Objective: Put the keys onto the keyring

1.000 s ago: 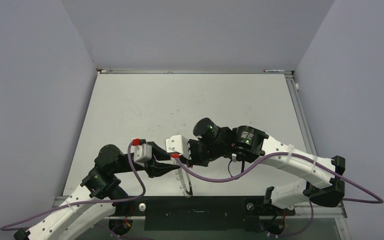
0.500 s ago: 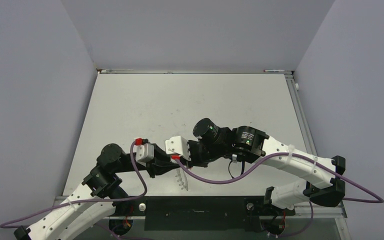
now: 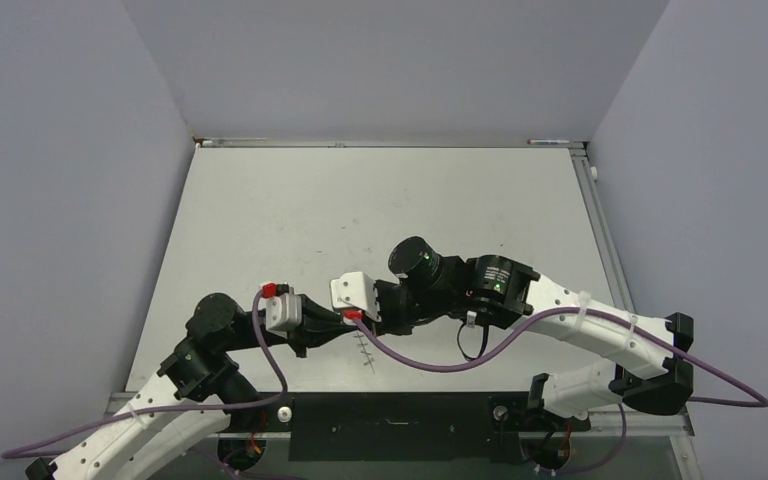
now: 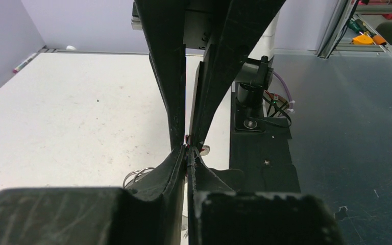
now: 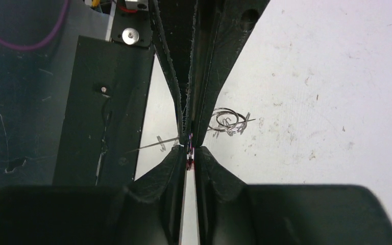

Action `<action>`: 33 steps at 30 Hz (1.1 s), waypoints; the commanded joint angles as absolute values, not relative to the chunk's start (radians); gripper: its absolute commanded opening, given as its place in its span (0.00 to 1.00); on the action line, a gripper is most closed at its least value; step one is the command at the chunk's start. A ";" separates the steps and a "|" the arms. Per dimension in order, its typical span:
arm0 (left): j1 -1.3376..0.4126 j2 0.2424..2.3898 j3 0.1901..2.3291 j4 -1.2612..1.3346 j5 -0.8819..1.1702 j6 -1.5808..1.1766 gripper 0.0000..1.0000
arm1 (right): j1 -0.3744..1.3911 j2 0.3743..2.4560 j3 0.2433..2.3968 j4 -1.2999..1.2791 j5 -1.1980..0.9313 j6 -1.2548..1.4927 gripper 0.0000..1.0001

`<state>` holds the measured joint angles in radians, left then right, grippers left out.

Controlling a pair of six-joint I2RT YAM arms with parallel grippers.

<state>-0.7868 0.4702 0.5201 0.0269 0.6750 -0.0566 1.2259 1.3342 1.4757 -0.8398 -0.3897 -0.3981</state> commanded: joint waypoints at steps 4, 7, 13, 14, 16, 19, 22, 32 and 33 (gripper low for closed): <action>-0.795 0.405 0.548 0.025 0.634 -0.030 0.00 | 1.229 1.197 1.343 -0.542 -0.332 -0.354 0.47; -0.793 0.398 0.549 0.024 0.628 -0.028 0.00 | 1.218 1.108 1.231 -0.384 -0.262 -0.320 0.51; -0.793 0.408 0.551 0.026 0.626 -0.030 0.00 | 1.191 0.943 1.038 -0.165 -0.285 -0.250 0.52; -0.793 0.408 0.551 0.026 0.625 -0.029 0.00 | 1.183 0.930 1.025 -0.148 -0.300 -0.238 0.52; -0.792 0.406 0.549 0.026 0.619 -0.029 0.00 | 1.171 0.915 1.001 -0.123 -0.331 -0.218 0.52; -0.787 0.402 0.548 0.025 0.614 -0.029 0.00 | 1.154 0.907 0.971 -0.103 -0.370 -0.193 0.52; -0.785 0.402 0.548 0.025 0.613 -0.029 0.00 | 1.127 0.909 0.949 -0.082 -0.413 -0.169 0.52; -0.785 0.395 0.549 0.024 0.612 -0.032 0.00 | 1.069 0.907 0.890 0.019 -0.417 -0.069 0.51; -0.785 0.392 0.549 0.022 0.611 -0.031 0.00 | 1.068 0.909 0.887 0.028 -0.430 -0.063 0.51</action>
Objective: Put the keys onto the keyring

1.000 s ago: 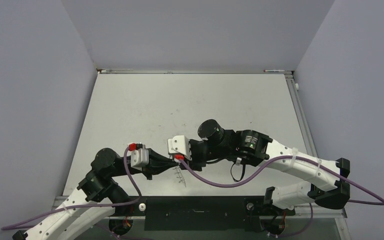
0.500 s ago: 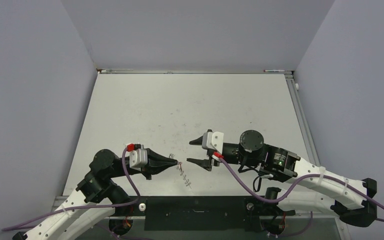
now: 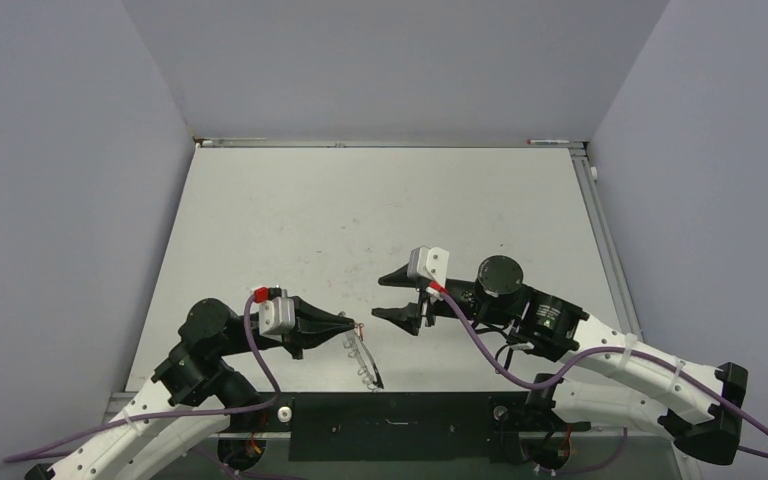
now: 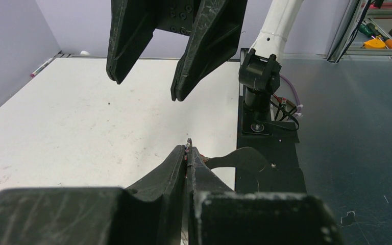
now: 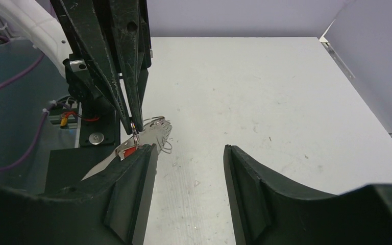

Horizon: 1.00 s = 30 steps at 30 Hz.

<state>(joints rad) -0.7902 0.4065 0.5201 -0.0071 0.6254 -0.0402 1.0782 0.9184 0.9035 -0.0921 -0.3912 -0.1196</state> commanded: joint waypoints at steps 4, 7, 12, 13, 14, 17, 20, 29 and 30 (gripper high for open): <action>-0.785 0.376 0.549 0.015 0.600 -0.029 0.00 | 1.061 0.934 0.896 0.043 -0.472 -0.054 0.51; -0.785 0.366 0.546 0.015 0.594 -0.028 0.00 | 1.052 0.956 0.905 0.036 -0.503 -0.054 0.51; -0.785 0.374 0.551 0.017 0.604 -0.032 0.00 | 1.043 0.954 0.898 0.042 -0.568 -0.050 0.49; -0.785 0.374 0.551 0.018 0.607 -0.032 0.00 | 1.041 0.952 0.895 0.042 -0.584 -0.050 0.49; -0.785 0.375 0.550 0.019 0.608 -0.032 0.00 | 1.039 0.950 0.893 0.041 -0.602 -0.050 0.48; -0.785 0.380 0.549 0.023 0.612 -0.037 0.00 | 1.036 0.948 0.894 0.034 -0.658 -0.049 0.46; -0.785 0.385 0.551 0.025 0.619 -0.040 0.00 | 1.035 0.955 0.897 0.023 -0.699 -0.048 0.44; -0.787 0.385 0.548 0.030 0.625 -0.047 0.00 | 1.035 0.989 0.892 0.032 -0.719 -0.040 0.38; -0.787 0.385 0.548 0.030 0.625 -0.048 0.00 | 1.035 0.989 0.891 0.033 -0.715 -0.040 0.38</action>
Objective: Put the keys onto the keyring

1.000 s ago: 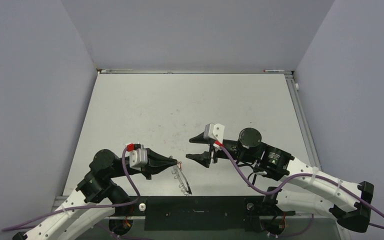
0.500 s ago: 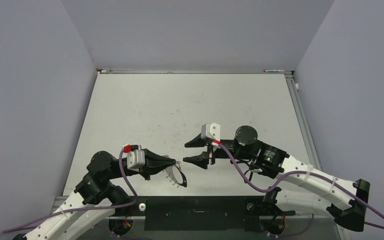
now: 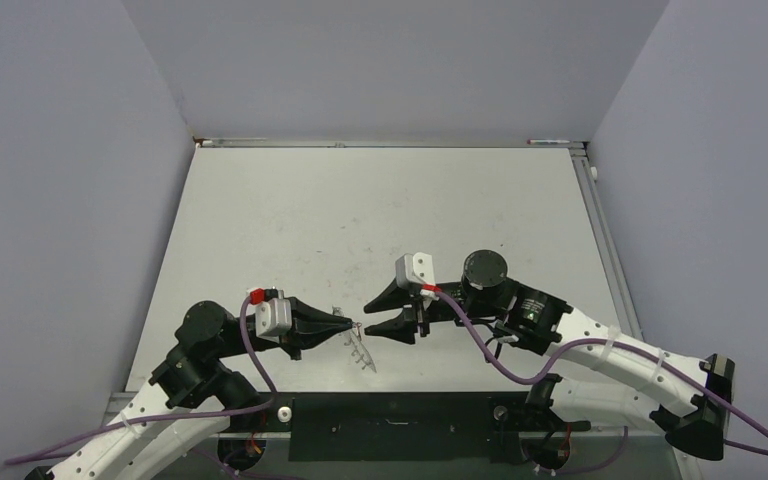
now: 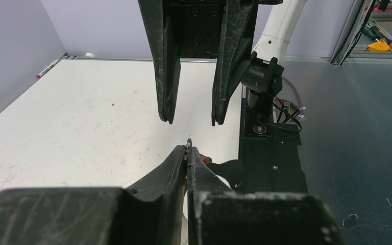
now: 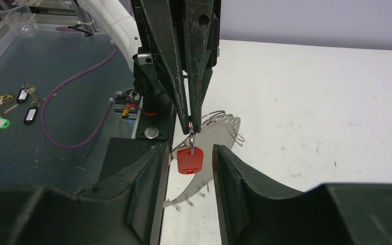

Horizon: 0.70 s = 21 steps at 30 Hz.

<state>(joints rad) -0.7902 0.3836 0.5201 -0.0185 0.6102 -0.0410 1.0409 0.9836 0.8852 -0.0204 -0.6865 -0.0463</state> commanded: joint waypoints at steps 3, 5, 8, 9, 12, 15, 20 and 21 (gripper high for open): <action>-0.787 0.387 0.548 0.030 0.628 -0.049 0.00 | 1.035 0.992 0.887 0.034 -0.700 -0.044 0.36; -0.787 0.389 0.548 0.030 0.629 -0.049 0.00 | 1.035 1.002 0.887 0.035 -0.703 -0.047 0.36; -0.787 0.388 0.548 0.030 0.628 -0.048 0.00 | 1.035 1.016 0.887 0.038 -0.714 -0.048 0.34; -0.787 0.388 0.548 0.029 0.626 -0.049 0.00 | 1.035 1.022 0.887 0.041 -0.719 -0.047 0.33; -0.787 0.389 0.548 0.028 0.625 -0.049 0.00 | 1.035 1.034 0.890 0.041 -0.724 -0.048 0.33; -0.787 0.391 0.548 0.028 0.625 -0.049 0.00 | 1.034 1.038 0.891 0.036 -0.724 -0.051 0.31; -0.787 0.393 0.548 0.028 0.628 -0.049 0.00 | 1.030 1.038 0.897 0.025 -0.722 -0.059 0.25; -0.787 0.393 0.548 0.027 0.628 -0.049 0.00 | 1.030 1.039 0.898 0.025 -0.724 -0.060 0.24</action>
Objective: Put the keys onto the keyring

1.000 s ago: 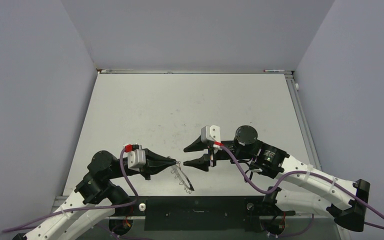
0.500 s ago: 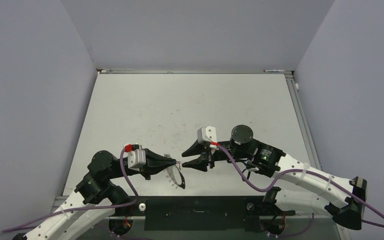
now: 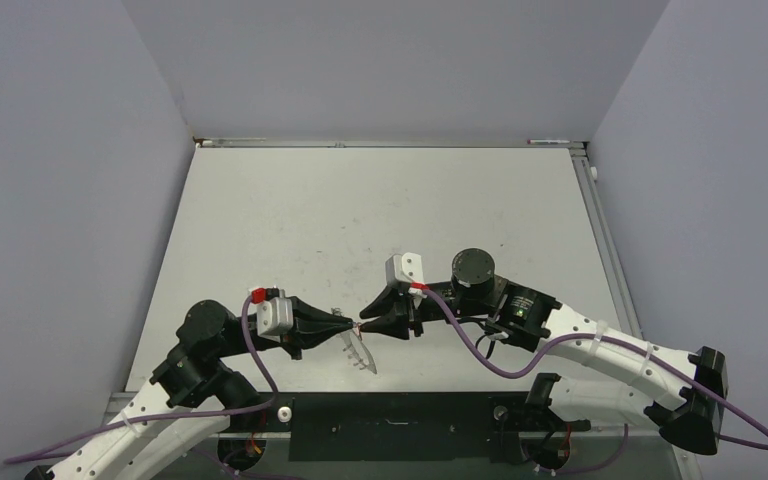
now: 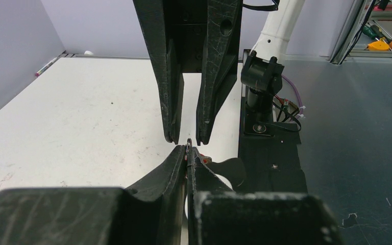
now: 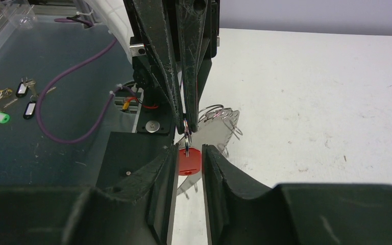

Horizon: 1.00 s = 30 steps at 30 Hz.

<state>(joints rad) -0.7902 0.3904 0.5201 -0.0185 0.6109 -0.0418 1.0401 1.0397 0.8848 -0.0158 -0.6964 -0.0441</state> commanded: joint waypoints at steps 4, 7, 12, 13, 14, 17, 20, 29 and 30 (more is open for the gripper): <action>-0.787 0.394 0.548 0.028 0.629 -0.049 0.00 | 1.028 1.048 0.900 0.025 -0.727 -0.061 0.24; -0.787 0.394 0.548 0.027 0.629 -0.049 0.00 | 1.028 1.049 0.901 0.025 -0.731 -0.060 0.24; -0.787 0.392 0.548 0.029 0.631 -0.049 0.00 | 1.029 1.057 0.899 0.031 -0.733 -0.061 0.24; -0.787 0.394 0.548 0.029 0.631 -0.049 0.00 | 1.029 1.059 0.899 0.035 -0.733 -0.061 0.24; -0.787 0.392 0.548 0.029 0.631 -0.049 0.00 | 1.029 1.062 0.899 0.036 -0.734 -0.060 0.24; -0.787 0.392 0.548 0.028 0.630 -0.051 0.00 | 1.029 1.070 0.899 0.037 -0.738 -0.062 0.22; -0.787 0.392 0.548 0.029 0.629 -0.050 0.00 | 1.029 1.070 0.897 0.040 -0.738 -0.062 0.14; -0.788 0.392 0.547 0.030 0.632 -0.050 0.00 | 1.028 1.053 0.886 0.039 -0.726 -0.066 0.05; -0.787 0.391 0.547 0.031 0.632 -0.050 0.00 | 1.028 1.049 0.884 0.037 -0.721 -0.066 0.05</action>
<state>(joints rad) -0.7883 0.3923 0.5201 -0.0181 0.6098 -0.0433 1.0336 1.0721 0.8848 -0.0166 -0.7223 -0.0475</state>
